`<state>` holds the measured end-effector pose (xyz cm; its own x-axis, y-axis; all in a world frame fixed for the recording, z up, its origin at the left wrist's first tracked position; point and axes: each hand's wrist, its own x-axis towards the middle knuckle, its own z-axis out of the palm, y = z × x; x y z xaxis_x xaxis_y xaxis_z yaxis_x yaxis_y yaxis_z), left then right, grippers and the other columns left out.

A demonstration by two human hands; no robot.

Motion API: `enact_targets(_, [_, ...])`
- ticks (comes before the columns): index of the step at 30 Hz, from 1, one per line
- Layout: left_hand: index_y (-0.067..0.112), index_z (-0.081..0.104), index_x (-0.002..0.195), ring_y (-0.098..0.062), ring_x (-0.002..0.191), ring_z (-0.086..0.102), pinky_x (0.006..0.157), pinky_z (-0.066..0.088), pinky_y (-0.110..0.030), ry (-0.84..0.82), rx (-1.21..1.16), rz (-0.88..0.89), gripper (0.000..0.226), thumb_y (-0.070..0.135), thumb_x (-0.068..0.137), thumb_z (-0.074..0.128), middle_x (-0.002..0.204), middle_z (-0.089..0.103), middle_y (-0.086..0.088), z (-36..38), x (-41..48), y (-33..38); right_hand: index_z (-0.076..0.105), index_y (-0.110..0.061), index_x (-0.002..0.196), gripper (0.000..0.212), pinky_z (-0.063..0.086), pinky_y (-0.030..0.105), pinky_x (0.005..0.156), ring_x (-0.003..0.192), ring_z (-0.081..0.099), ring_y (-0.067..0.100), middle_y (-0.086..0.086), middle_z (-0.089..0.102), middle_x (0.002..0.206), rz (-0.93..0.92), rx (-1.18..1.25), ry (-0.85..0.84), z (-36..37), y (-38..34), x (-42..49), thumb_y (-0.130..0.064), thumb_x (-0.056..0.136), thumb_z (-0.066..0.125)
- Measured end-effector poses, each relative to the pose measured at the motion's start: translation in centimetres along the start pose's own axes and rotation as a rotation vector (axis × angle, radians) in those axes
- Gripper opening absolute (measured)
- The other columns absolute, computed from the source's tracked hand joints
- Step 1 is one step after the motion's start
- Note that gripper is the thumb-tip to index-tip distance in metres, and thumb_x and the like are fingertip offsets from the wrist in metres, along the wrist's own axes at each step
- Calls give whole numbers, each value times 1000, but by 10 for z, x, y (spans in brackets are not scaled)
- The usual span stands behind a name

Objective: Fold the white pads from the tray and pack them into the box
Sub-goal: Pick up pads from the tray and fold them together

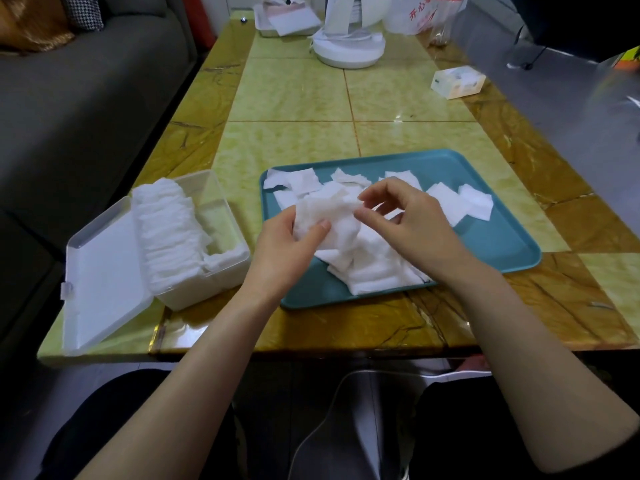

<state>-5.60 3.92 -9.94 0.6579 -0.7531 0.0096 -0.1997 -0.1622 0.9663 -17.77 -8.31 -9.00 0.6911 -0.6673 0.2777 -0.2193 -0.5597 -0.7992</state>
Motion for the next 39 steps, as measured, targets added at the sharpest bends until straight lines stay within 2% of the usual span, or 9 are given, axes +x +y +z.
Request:
enact_targets(3, [20,66,91,-13,86,66,83,53,-40,42,-5,-5,5,20,92,61,90,71,-3,-4,2,1,63,-28,100,32,40,13,71,83,56,2,-15,63,95,34,-202,-254,-12,8,-2,-40,72,74])
enact_targets(5, [0,64,99,-20,84,60,82,51,-47,71,-7,2,24,22,91,61,95,68,-19,-5,3,0,65,-28,106,42,36,20,75,90,49,4,-14,60,102,25,-413,-465,-12,13,-6,-43,68,77])
enact_targets(7, [2,63,99,-17,81,55,77,49,-44,77,-12,12,25,25,89,62,90,64,-17,-5,5,-1,65,-30,107,39,32,23,75,99,43,6,-13,54,104,-23,-572,-530,-10,16,-10,-40,71,76])
enact_targets(11, [17,62,86,-18,85,63,81,52,-38,79,-21,9,6,18,92,60,91,69,-9,-3,7,-2,68,-28,87,5,37,26,76,101,46,8,-10,56,103,-39,-573,-483,-9,11,-10,-31,83,67])
enact_targets(16, [34,59,83,-3,84,63,78,52,-25,86,-55,9,20,16,93,59,87,66,13,-6,7,-2,60,-23,87,5,43,28,80,89,53,10,-7,61,92,4,-374,-334,-8,5,-7,-25,91,58])
enact_targets(22, [28,60,83,-20,90,66,84,53,-43,111,-2,-9,14,18,92,59,94,70,-2,-7,9,-4,56,-21,94,7,44,12,74,80,57,4,-13,59,82,-6,-63,-45,-8,-1,-3,-14,91,58])
enact_targets(31, [37,65,87,-3,89,65,80,52,-26,-31,-59,3,21,16,89,63,89,71,15,4,2,-1,53,-23,106,28,51,19,78,81,59,4,-4,61,87,77,327,-215,-2,-18,-4,-3,87,60])
enact_targets(34, [33,65,85,-7,85,63,82,52,-33,-70,-45,-8,23,13,87,53,87,70,11,4,0,0,53,-31,95,30,49,28,77,77,57,4,-10,62,79,59,205,-168,0,-13,-3,-5,84,65])
enact_targets(39, [-7,61,99,-20,85,56,89,50,-49,-150,-55,-30,34,20,86,46,90,60,-11,7,-2,4,55,-23,96,23,39,7,69,81,57,-5,-17,60,87,-32,49,-121,5,-8,-5,-8,83,67])
